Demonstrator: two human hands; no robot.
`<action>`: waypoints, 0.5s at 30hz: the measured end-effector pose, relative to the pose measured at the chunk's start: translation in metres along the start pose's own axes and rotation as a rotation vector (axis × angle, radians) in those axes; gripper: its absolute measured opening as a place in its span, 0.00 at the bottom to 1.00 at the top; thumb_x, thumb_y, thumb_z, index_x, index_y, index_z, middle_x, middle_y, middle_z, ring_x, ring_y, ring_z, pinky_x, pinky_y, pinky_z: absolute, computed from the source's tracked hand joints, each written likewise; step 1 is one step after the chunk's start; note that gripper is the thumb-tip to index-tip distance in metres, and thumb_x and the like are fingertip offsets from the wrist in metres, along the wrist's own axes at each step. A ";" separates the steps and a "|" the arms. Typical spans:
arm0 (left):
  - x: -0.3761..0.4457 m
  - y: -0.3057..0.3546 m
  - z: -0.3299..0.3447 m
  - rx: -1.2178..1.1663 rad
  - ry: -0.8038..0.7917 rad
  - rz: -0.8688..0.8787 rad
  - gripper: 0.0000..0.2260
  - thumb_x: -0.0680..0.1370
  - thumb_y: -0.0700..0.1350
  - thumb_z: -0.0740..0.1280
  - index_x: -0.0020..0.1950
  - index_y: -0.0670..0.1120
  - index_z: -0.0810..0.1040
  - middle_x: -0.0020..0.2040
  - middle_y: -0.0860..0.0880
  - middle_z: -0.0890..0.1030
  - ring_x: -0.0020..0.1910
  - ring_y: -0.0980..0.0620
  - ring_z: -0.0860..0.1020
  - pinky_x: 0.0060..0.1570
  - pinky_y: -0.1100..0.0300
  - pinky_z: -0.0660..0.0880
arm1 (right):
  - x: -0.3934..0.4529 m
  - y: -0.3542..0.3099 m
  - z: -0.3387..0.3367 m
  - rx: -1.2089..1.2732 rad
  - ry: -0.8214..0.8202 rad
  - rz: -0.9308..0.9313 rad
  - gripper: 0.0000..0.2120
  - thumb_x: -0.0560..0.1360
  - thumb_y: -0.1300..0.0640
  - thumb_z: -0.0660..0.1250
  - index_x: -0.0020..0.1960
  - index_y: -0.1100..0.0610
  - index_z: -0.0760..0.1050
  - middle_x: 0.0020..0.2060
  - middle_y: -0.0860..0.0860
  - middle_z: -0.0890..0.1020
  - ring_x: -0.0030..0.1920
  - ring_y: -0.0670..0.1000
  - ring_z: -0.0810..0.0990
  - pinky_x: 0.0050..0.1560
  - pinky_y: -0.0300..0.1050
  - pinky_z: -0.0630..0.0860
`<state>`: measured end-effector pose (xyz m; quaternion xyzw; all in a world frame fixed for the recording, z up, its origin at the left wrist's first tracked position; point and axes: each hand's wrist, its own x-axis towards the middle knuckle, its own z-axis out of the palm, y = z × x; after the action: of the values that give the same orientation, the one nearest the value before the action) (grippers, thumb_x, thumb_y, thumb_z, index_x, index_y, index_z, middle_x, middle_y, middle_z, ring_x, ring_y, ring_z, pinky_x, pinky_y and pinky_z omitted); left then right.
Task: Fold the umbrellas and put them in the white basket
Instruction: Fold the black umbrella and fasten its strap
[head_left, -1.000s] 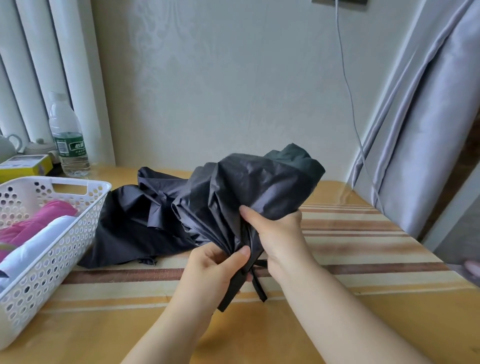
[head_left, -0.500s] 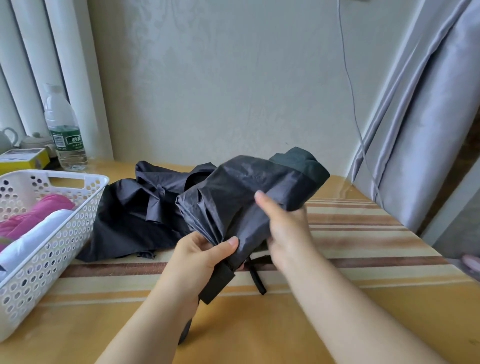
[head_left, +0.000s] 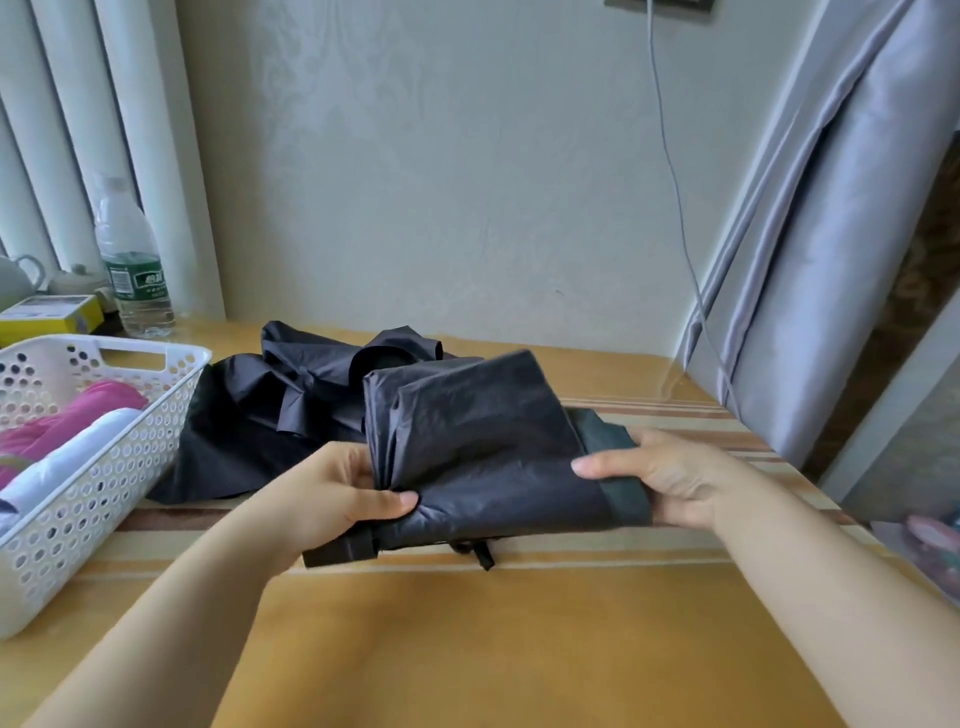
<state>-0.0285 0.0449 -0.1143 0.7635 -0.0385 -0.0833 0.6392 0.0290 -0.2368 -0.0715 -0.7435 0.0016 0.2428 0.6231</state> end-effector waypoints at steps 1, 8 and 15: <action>0.000 0.003 -0.001 0.065 -0.016 -0.005 0.04 0.73 0.34 0.72 0.45 0.41 0.84 0.43 0.43 0.86 0.42 0.48 0.84 0.39 0.63 0.78 | -0.003 0.006 0.002 -0.105 -0.019 0.017 0.29 0.60 0.63 0.79 0.60 0.58 0.77 0.52 0.56 0.85 0.52 0.56 0.83 0.54 0.53 0.79; -0.013 0.013 -0.010 0.362 0.095 0.033 0.02 0.73 0.35 0.72 0.45 0.40 0.82 0.39 0.42 0.85 0.39 0.48 0.83 0.44 0.54 0.79 | -0.005 0.025 0.021 -0.054 0.181 -0.240 0.22 0.65 0.65 0.78 0.57 0.56 0.77 0.48 0.51 0.86 0.49 0.51 0.84 0.52 0.45 0.79; -0.026 0.010 -0.003 0.397 0.231 0.147 0.12 0.70 0.35 0.74 0.29 0.45 0.78 0.23 0.50 0.75 0.24 0.59 0.71 0.28 0.65 0.69 | -0.001 0.025 0.031 -0.200 0.153 -0.460 0.18 0.69 0.67 0.74 0.51 0.47 0.79 0.43 0.41 0.85 0.48 0.42 0.83 0.49 0.38 0.79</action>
<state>-0.0528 0.0500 -0.1024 0.8737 -0.0362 0.0606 0.4813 0.0092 -0.2142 -0.0972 -0.7986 -0.1442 0.0368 0.5832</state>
